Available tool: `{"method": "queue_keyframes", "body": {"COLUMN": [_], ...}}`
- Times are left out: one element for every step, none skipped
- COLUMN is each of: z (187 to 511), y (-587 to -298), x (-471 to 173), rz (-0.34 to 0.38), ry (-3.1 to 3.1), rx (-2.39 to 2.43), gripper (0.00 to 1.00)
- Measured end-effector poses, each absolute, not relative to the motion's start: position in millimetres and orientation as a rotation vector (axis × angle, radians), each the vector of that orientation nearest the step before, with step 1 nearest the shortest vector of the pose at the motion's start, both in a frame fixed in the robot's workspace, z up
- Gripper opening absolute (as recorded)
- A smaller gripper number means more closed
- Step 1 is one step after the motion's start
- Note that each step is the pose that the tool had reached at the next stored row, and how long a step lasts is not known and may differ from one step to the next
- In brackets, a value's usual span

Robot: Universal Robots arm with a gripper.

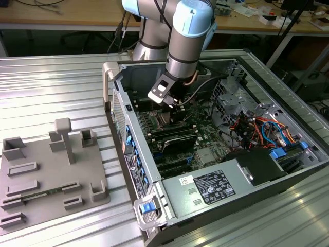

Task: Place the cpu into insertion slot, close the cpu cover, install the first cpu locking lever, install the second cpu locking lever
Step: 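Place the cpu into insertion slot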

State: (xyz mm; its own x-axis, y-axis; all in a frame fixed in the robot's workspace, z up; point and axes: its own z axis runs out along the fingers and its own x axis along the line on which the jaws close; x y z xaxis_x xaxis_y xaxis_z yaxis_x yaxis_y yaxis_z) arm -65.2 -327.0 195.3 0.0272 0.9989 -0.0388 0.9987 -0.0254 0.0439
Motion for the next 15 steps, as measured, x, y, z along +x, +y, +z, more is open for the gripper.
{"method": "queue_keyframes", "body": {"z": [195.3, 195.3, 195.3, 195.3, 195.3, 195.5, 195.9, 196.5, 197.4, 199.7, 199.7, 199.7, 199.7, 199.3, 197.3], "y": [-327.0, -327.0, -327.0, -327.0, -327.0, -326.9, -326.9, -326.9, -326.9, -327.0, -326.9, -326.9, -327.0, -327.0, -327.0], "x": [-65.2, -65.2, -65.2, -65.2, -65.2, -65.2, -65.1, -65.1, -65.1, -65.2, -65.2, -65.2, -65.2, -65.2, -65.1], "rz": [0.004, 0.004, 0.004, 0.004, 0.004, 0.005, 0.005, 0.005, 0.005, 0.004, 0.005, 0.005, 0.005, 0.005, 0.006], "ry": [2.151, 2.151, 2.151, 2.151, 2.151, 2.151, 2.151, 2.151, 2.151, 2.151, 2.151, 2.151, 2.151, 2.151, 2.152], "rx": [2.209, 2.209, 2.209, 2.209, 2.209, 2.209, 2.209, 2.209, 2.209, 2.209, 2.209, 2.209, 2.209, 2.209, 2.210], "gripper": [0.58, 0.58, 0.58, 0.58, 0.58, 0.58, 0.58, 0.58, 0.58, 0.58, 0.58, 0.58, 0.58, 0.58, 0.58]}}
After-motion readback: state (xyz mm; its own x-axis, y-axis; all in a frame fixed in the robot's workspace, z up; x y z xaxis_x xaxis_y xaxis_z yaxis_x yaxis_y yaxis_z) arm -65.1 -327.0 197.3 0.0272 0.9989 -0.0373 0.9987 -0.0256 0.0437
